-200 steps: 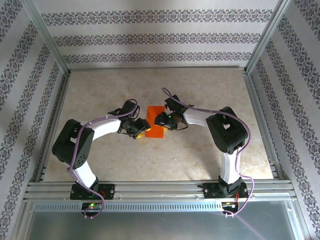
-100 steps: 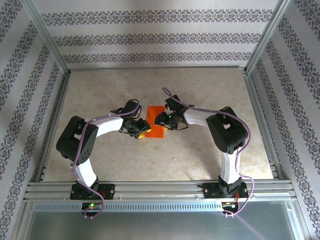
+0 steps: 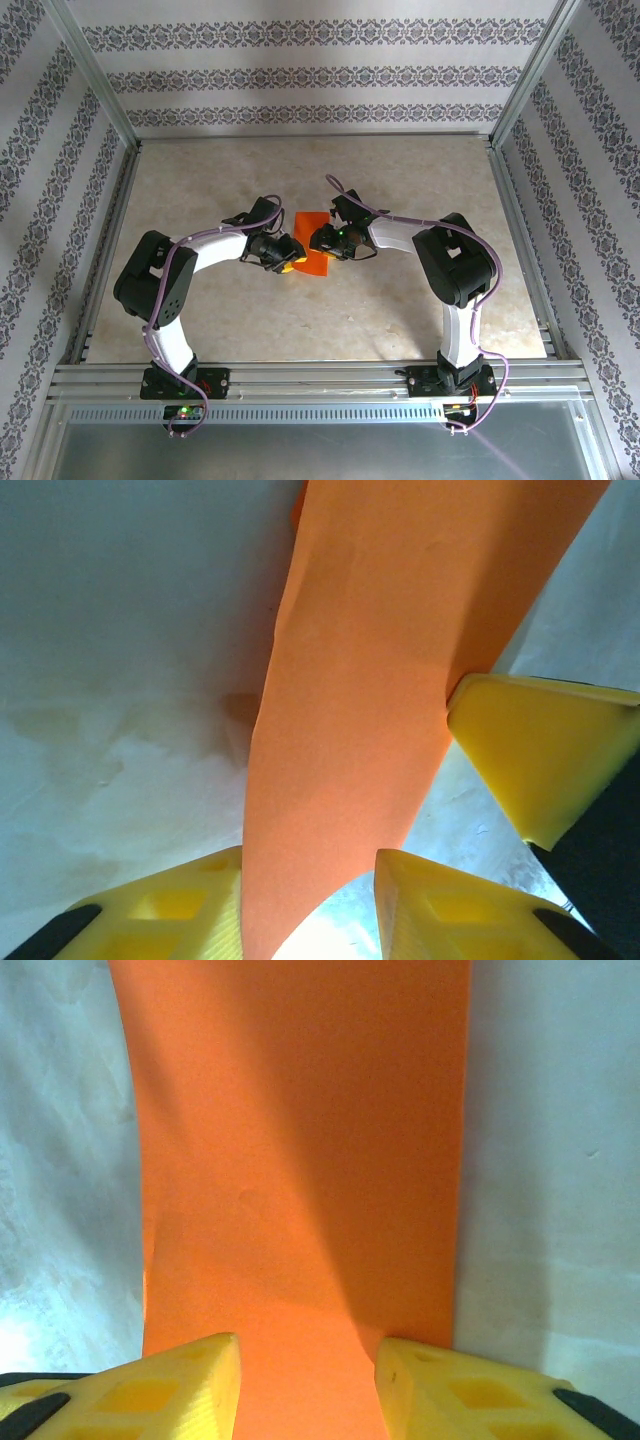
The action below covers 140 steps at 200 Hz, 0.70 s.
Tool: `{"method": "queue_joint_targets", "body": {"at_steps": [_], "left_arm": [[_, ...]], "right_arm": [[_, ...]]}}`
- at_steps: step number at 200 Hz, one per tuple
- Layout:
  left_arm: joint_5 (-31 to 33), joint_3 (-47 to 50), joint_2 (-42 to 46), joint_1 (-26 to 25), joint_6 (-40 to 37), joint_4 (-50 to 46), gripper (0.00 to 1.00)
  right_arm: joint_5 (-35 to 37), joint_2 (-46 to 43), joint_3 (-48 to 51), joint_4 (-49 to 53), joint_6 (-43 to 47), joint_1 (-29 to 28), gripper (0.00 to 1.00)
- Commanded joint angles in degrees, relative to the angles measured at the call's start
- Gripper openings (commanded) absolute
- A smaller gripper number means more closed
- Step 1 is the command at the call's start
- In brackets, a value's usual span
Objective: Fold a paper plane with a square sheet of paper (pick it up from the middle)
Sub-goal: Third fold the triangle at the center of the table.
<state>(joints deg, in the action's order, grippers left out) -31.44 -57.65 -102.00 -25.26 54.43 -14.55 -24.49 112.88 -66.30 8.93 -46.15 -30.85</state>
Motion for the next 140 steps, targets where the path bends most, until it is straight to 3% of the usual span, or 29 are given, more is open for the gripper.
{"method": "queue_joint_targets", "body": {"at_steps": [1, 140], "left_arm": [[-1.14, -1.87, -1.59, 0.75, -1.79, 1.02, 0.35], [-0.43, -7.31, -6.64, 2.48, -2.84, -1.62, 0.19]], "right_arm": [[3.57, 2.71, 3.11, 5.19, 0.15, 0.79, 0.47], [2.89, 1.61, 3.98, 3.92, -0.07, 0.97, 0.46]]}}
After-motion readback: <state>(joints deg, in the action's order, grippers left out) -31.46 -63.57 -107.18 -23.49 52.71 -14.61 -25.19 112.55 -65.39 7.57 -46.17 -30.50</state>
